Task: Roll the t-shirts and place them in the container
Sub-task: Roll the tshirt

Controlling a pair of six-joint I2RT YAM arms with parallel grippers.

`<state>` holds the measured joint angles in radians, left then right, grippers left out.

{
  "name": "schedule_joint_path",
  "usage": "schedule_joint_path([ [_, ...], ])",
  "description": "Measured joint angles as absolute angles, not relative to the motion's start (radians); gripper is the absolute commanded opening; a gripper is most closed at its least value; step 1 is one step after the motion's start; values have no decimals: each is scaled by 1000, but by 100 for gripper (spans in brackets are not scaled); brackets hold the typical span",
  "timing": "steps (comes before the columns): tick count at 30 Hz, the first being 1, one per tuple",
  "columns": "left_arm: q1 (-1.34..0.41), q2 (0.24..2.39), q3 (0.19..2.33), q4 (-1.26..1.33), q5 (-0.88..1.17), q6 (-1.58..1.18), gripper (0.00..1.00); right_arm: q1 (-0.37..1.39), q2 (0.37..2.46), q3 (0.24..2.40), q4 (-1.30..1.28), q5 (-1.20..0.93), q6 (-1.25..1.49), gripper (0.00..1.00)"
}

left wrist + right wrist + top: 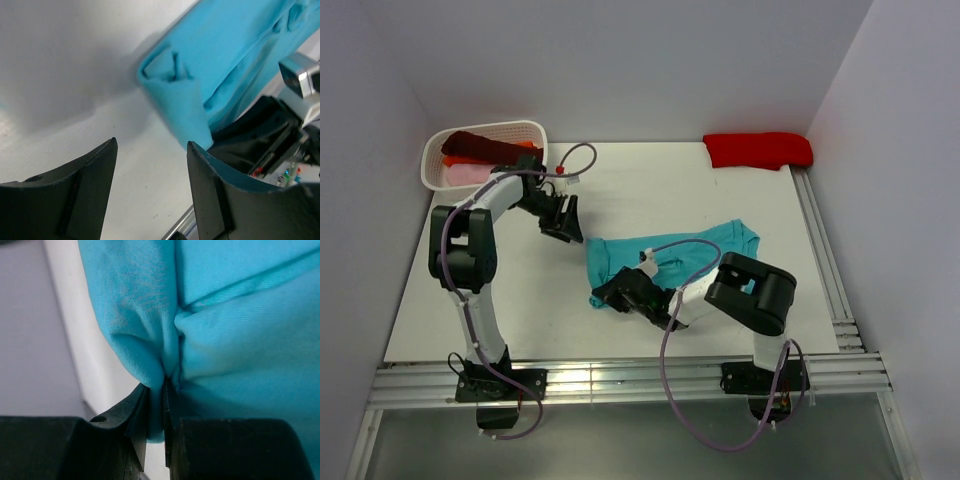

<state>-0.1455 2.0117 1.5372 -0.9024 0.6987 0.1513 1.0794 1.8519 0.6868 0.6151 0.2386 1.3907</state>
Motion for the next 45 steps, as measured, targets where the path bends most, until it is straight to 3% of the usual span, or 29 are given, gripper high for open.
schedule_joint_path([
  [11,-139,2025,1402,-866,815,178,62,1050,2036,565,1128,131,1582,10],
  [19,-188,2058,1378,-776,807,109,55,1042,2056,550,1185,107,1616,9],
  [23,-239,2058,1384,-745,753,60,40,1040,2056,552,1177,103,1615,11],
  [25,-260,2058,1396,-746,717,43,28,1039,2054,558,1163,99,1613,13],
  [30,-308,2058,1428,-750,596,19,10,1034,1993,609,987,93,1571,28],
  [33,-333,2056,1433,-756,521,10,3,1037,1936,682,789,103,1509,45],
  [39,-376,2043,1463,-789,389,6,0,1075,1857,825,435,175,1403,59],
  [45,-404,2043,1479,-810,315,6,0,1139,1853,1033,31,291,1328,63],
])
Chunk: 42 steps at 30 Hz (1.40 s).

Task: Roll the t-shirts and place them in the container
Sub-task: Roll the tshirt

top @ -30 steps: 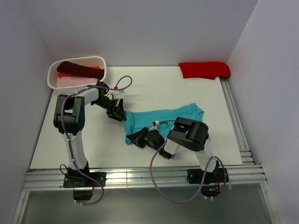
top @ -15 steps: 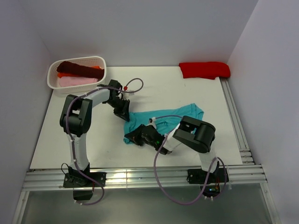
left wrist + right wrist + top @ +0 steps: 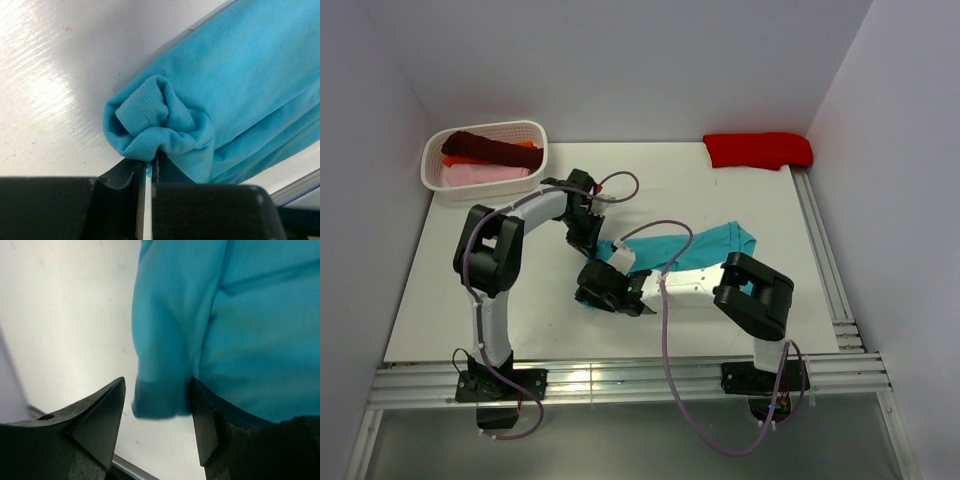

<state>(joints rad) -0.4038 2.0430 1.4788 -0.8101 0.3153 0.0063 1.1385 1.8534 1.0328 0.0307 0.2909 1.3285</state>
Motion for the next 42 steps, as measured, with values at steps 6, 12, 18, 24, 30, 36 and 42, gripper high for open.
schedule_joint_path([
  [6,-417,2043,1487,-817,279,6,0,1210,1856,1258,-381,403,1284,64],
  [12,-422,2043,1488,-817,264,6,0,1213,1899,1427,-587,509,1245,64],
  [18,-424,2043,1488,-818,263,4,1,1172,2102,1652,-708,586,1184,65],
  [24,-425,2043,1488,-819,262,-20,1,1148,2229,1802,-834,650,1161,64],
  [30,-424,2043,1489,-821,260,-22,1,1146,2248,1883,-904,678,1145,64],
  [36,-422,2043,1489,-821,260,-23,2,1145,2271,1899,-914,713,1143,63],
  [42,-421,2043,1489,-822,257,-23,2,1145,2306,1908,-891,722,1121,61],
])
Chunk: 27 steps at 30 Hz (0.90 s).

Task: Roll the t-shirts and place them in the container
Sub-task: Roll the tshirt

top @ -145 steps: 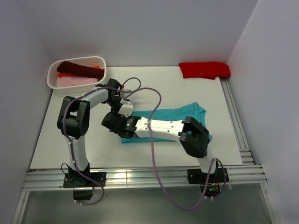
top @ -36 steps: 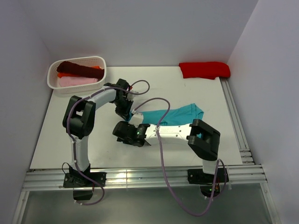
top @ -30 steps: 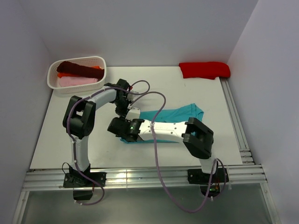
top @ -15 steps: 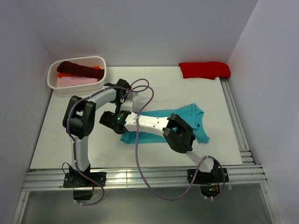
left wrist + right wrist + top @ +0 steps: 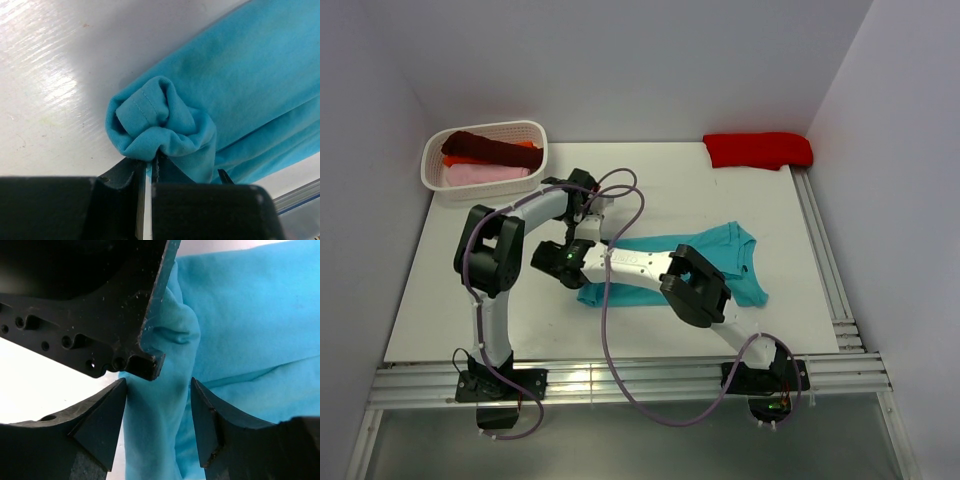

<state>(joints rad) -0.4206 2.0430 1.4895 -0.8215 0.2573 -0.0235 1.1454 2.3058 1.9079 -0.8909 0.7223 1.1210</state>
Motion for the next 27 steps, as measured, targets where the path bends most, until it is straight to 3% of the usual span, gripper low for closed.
schedule_joint_path([
  [6,-418,2043,1489,-824,257,-24,2,1148,2315,1913,-879,727,1113,60],
  [15,-419,2043,1489,-829,255,-23,2,1174,2378,1951,-879,757,1098,50],
  [21,-422,2043,1492,-835,254,-23,3,1182,2379,1953,-884,767,1088,36],
  [27,-426,2043,1497,-838,254,-22,13,1185,2357,1898,-823,768,1086,12],
])
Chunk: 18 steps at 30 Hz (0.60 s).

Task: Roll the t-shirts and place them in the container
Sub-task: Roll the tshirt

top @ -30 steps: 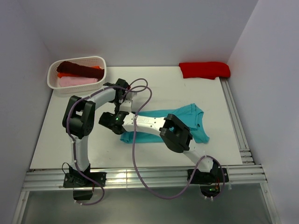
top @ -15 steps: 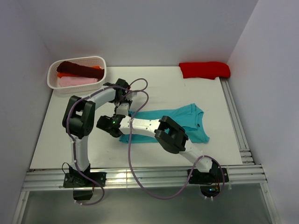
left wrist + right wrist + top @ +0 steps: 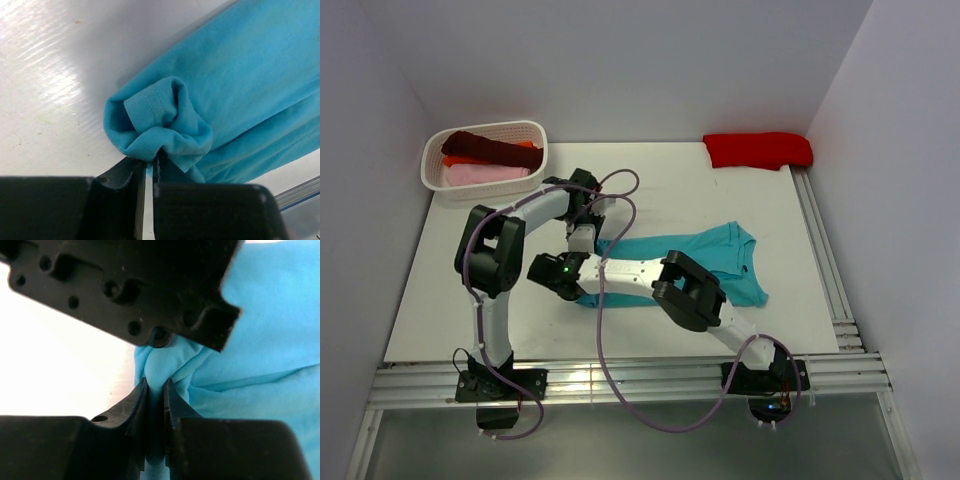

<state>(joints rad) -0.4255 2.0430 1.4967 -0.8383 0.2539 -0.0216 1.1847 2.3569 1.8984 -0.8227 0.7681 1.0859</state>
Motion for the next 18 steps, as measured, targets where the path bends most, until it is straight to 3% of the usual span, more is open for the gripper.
schedule_joint_path([
  [3,-434,2043,1507,-852,258,-18,27,1188,2273,1740,-682,762,1082,5],
  [4,-434,2043,1513,-860,263,-18,36,1187,2232,1665,-614,753,1081,4],
  [7,-430,2043,1550,-888,286,-1,51,1175,2103,1443,-412,697,1082,4],
  [10,-406,2043,1622,-918,345,19,59,1155,1996,1251,-208,621,1087,2],
  [18,-287,2014,1679,-952,527,102,64,1050,1884,844,440,372,1188,2],
])
